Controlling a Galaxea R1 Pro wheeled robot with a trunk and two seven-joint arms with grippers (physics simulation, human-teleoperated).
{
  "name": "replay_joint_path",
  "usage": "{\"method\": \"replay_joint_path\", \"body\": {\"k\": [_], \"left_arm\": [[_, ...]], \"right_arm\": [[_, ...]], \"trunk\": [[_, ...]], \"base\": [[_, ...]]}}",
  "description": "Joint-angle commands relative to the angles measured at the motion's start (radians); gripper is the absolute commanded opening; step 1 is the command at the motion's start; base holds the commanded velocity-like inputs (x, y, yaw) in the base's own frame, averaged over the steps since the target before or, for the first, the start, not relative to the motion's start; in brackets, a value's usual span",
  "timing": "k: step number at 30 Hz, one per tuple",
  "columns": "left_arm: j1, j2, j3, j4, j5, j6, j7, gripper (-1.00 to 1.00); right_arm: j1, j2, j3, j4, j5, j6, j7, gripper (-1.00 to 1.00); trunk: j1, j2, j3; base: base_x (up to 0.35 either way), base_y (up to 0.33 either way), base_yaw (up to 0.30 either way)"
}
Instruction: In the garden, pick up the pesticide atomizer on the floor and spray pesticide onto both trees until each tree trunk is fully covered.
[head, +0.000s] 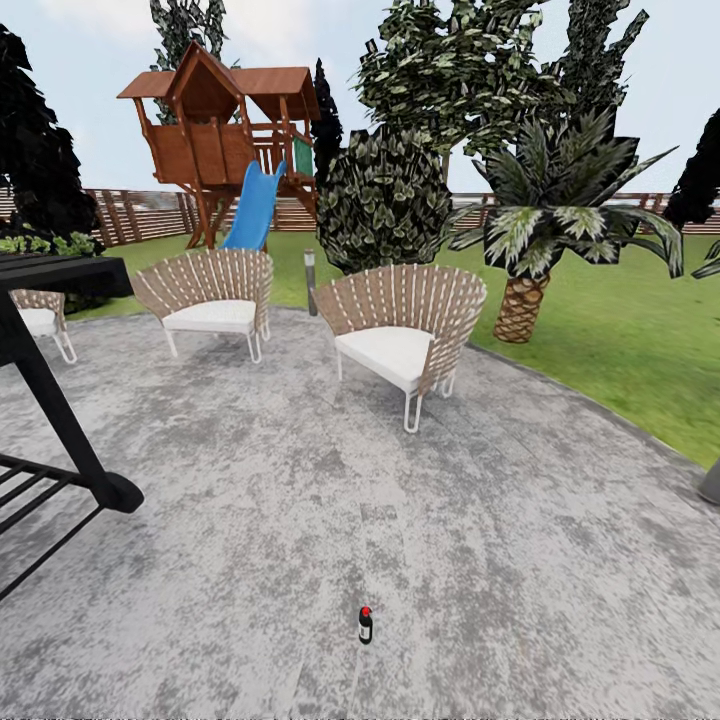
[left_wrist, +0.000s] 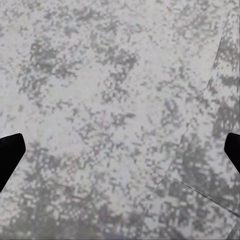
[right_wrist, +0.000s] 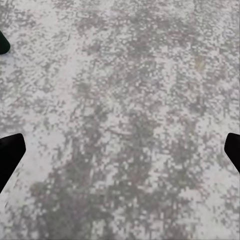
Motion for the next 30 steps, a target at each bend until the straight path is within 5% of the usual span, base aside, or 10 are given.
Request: {"method": "replay_joint_path", "body": {"k": [1, 30], "left_arm": [[-0.001, 0.000, -0.001, 0.001, 0.009, -0.003, -0.001, 1.00], [-0.001, -0.001, -0.001, 0.001, 0.008, -0.003, -0.001, 1.00]], "right_arm": [[0.000, 0.000, 0.000, 0.001, 0.001, -0.003, 0.000, 1.00], [0.000, 0.000, 0.000, -0.001, -0.002, -0.002, 0.001, 1.00]], "trunk": [[0.004, -0.008, -0.004], [0.115, -0.211, -0.109]], "base": [[0.000, 0.000, 0.000], [0.000, 0.000, 0.000]]}}
